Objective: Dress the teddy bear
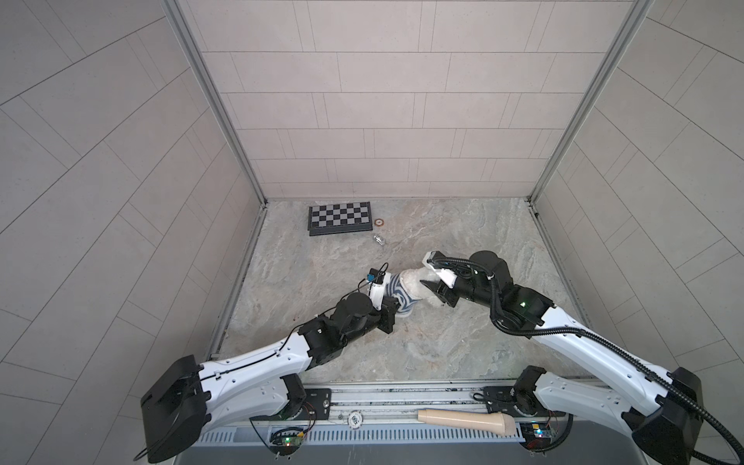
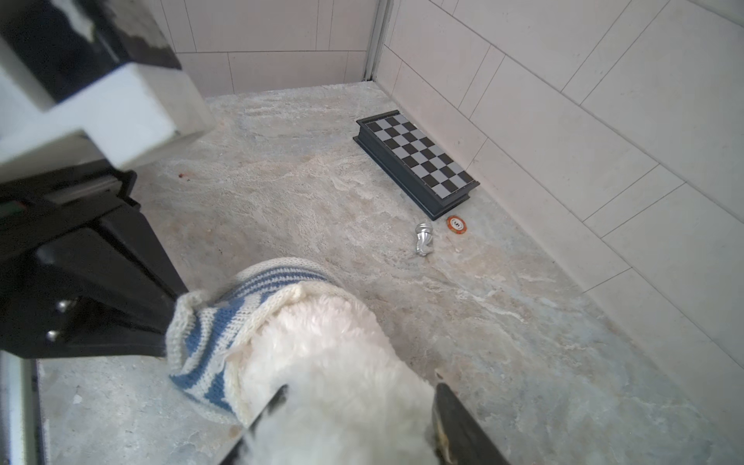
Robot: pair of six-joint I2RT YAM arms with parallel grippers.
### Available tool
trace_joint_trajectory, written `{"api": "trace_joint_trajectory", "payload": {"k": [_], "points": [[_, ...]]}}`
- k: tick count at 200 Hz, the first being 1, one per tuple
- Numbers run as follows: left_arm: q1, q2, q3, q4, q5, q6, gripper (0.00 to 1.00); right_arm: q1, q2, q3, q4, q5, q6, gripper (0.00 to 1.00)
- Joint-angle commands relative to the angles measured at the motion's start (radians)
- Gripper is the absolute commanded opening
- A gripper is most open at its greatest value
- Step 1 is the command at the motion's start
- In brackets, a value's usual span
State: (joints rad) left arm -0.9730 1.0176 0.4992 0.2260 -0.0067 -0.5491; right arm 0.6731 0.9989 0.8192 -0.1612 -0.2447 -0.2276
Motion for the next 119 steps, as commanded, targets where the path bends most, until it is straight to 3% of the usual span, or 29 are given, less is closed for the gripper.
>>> {"api": "trace_joint_trajectory", "payload": {"k": [1,42,119], "points": [[0.016,-0.032,0.024,-0.036,-0.018,-0.076,0.00,-0.004,-0.080,-0.041,0.098,-0.017,-0.022,0.79],[0.054,-0.058,0.024,-0.005,0.015,-0.187,0.00,0.000,-0.165,-0.072,0.112,0.024,-0.027,0.85],[0.098,-0.084,0.020,0.073,0.027,-0.304,0.00,0.106,-0.290,-0.149,0.143,0.034,-0.066,0.84]]}}
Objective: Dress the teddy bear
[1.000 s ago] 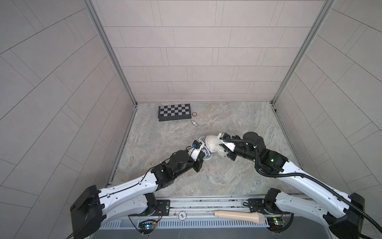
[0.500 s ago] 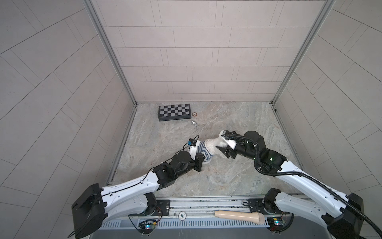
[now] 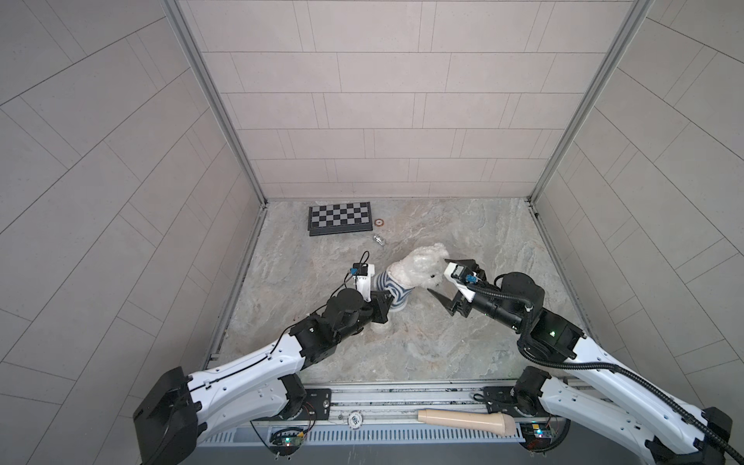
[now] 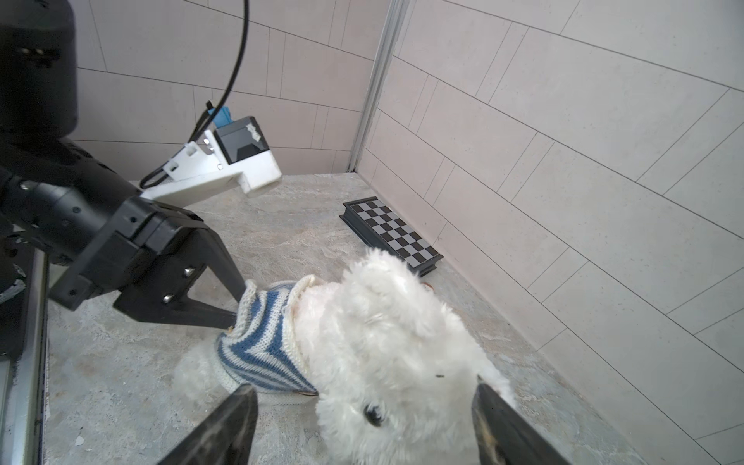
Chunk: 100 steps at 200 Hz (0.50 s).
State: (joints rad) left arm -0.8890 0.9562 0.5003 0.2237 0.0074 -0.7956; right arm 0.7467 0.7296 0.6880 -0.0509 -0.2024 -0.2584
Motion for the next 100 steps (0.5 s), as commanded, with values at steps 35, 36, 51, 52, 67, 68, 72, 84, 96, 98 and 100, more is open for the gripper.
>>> {"api": "trace_joint_trajectory", "payload": {"k": [35,36,51,52,67,68,72,84,96,98,100], "points": [[0.016,-0.032,0.026,0.120,0.005,-0.115,0.00,0.113,-0.018,-0.127,0.152,-0.042,-0.050,0.80],[0.017,-0.033,0.026,0.121,0.005,-0.117,0.00,0.115,-0.017,-0.129,0.157,-0.042,-0.050,0.80],[0.019,-0.036,0.036,0.141,0.003,-0.139,0.00,0.130,0.017,-0.156,0.211,-0.057,-0.050,0.77],[0.019,-0.036,0.037,0.142,0.003,-0.140,0.00,0.131,0.020,-0.157,0.213,-0.058,-0.050,0.76],[0.018,-0.030,0.059,0.144,0.013,-0.148,0.00,0.141,0.073,-0.162,0.249,-0.047,-0.056,0.72],[0.019,-0.029,0.061,0.144,0.014,-0.149,0.00,0.141,0.076,-0.162,0.252,-0.047,-0.057,0.71],[0.018,-0.027,0.065,0.146,0.016,-0.152,0.00,0.142,0.090,-0.164,0.264,-0.046,-0.057,0.70],[0.019,-0.018,0.072,0.158,0.026,-0.165,0.00,0.145,0.129,-0.169,0.309,-0.040,-0.058,0.66],[0.018,-0.010,0.070,0.174,0.029,-0.185,0.00,0.145,0.165,-0.170,0.345,-0.031,-0.058,0.62],[0.018,-0.008,0.069,0.178,0.029,-0.189,0.00,0.146,0.170,-0.170,0.350,-0.029,-0.058,0.62],[0.019,-0.007,0.066,0.183,0.030,-0.192,0.00,0.146,0.175,-0.171,0.356,-0.028,-0.058,0.61]]}}
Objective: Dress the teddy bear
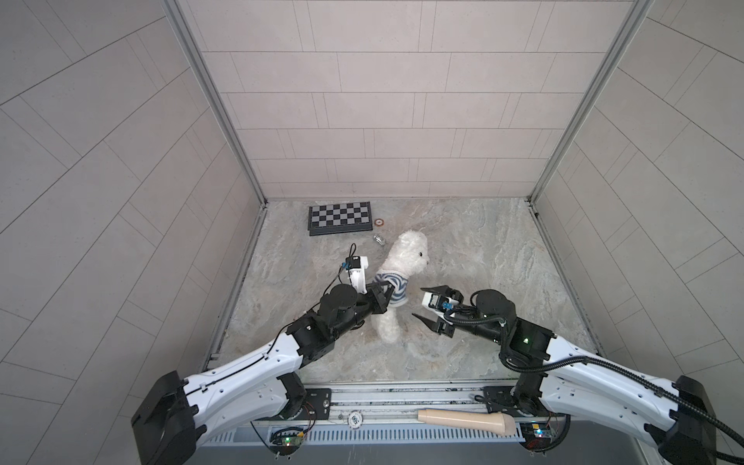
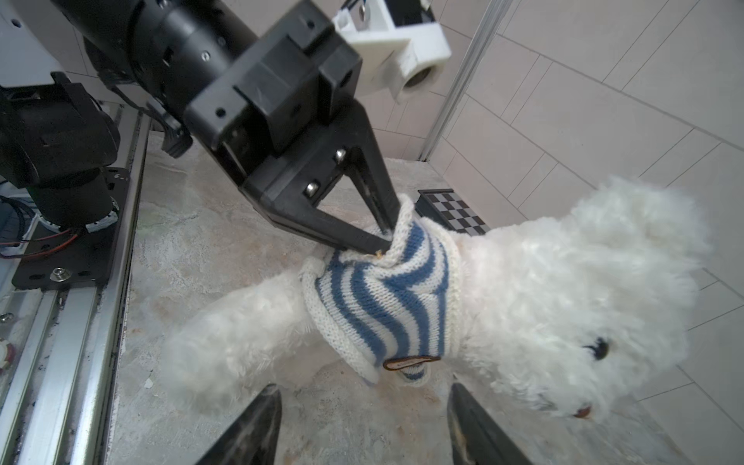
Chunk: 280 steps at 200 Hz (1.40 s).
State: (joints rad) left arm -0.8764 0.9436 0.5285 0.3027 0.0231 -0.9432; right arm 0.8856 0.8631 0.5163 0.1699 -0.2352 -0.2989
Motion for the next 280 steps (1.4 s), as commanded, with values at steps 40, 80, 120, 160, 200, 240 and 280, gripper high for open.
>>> {"api": "trace_joint_trajectory", "payload": {"k": [40,80,120,160,200,240,280], "points": [[0.001,0.058,0.008,0.200,0.031,-0.101,0.00,0.009,0.125,-0.004,0.218,0.035,-0.011,0.50],[-0.001,0.098,-0.007,0.261,0.049,-0.134,0.00,0.009,0.199,-0.018,0.242,0.101,-0.024,0.29],[-0.001,0.093,-0.008,0.250,0.053,-0.126,0.00,0.010,0.205,-0.041,0.254,0.173,-0.042,0.00],[0.004,0.051,-0.028,0.196,0.046,-0.116,0.00,0.009,0.182,-0.075,0.286,0.263,-0.009,0.00],[0.021,0.003,-0.039,0.142,0.073,-0.089,0.00,-0.012,0.169,-0.078,0.240,0.388,0.054,0.00],[0.066,-0.034,-0.056,0.129,0.137,-0.085,0.00,-0.067,0.156,-0.084,0.200,0.409,0.158,0.00],[0.074,-0.064,-0.051,0.082,0.193,-0.051,0.00,-0.105,0.186,-0.074,0.164,0.437,0.215,0.00]]}}
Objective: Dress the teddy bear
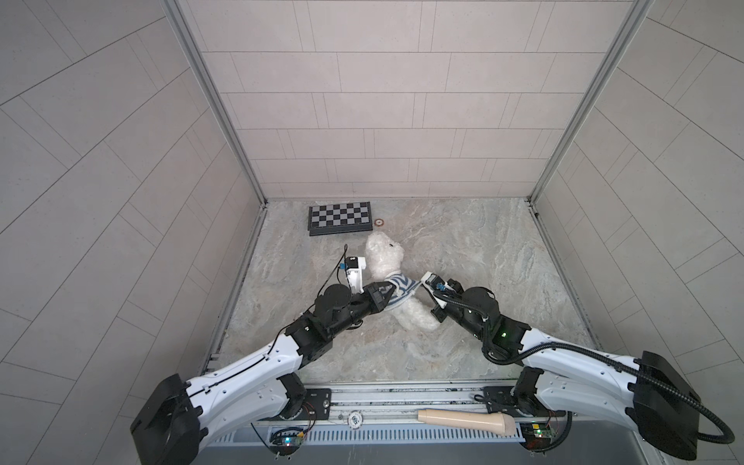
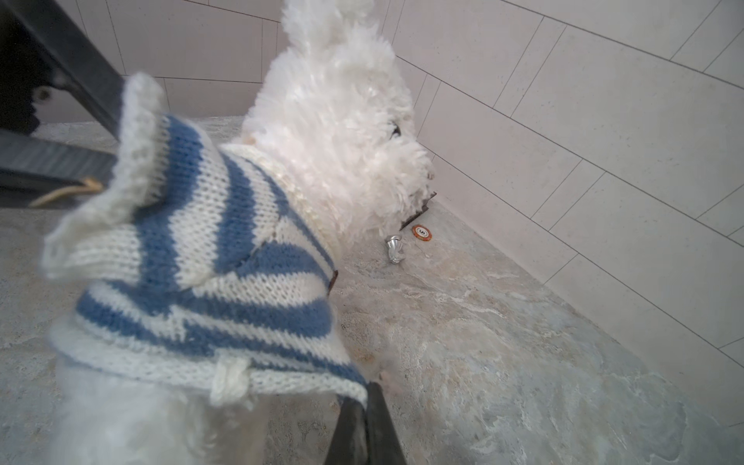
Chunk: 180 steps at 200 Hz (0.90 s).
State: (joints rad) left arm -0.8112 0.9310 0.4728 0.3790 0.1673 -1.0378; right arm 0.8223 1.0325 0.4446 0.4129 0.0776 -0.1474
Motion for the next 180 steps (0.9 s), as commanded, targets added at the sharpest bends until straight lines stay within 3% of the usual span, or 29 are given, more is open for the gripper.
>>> {"api": "trace_joint_trajectory", "payload": {"k": [1,94,146,180], "points": [[0.009,-0.052,0.005,0.005,0.049,0.045,0.00,-0.043,0.018,-0.002,-0.079,0.125,0.063,0.00],[0.058,-0.101,-0.065,-0.041,0.101,0.089,0.00,-0.110,0.051,0.021,-0.175,0.163,0.119,0.00],[0.063,-0.049,-0.055,-0.035,0.242,0.166,0.00,-0.125,0.055,0.041,-0.174,0.122,0.103,0.00],[0.064,-0.014,-0.044,-0.019,0.402,0.227,0.00,-0.127,0.053,0.038,-0.201,0.154,0.116,0.00]]}}
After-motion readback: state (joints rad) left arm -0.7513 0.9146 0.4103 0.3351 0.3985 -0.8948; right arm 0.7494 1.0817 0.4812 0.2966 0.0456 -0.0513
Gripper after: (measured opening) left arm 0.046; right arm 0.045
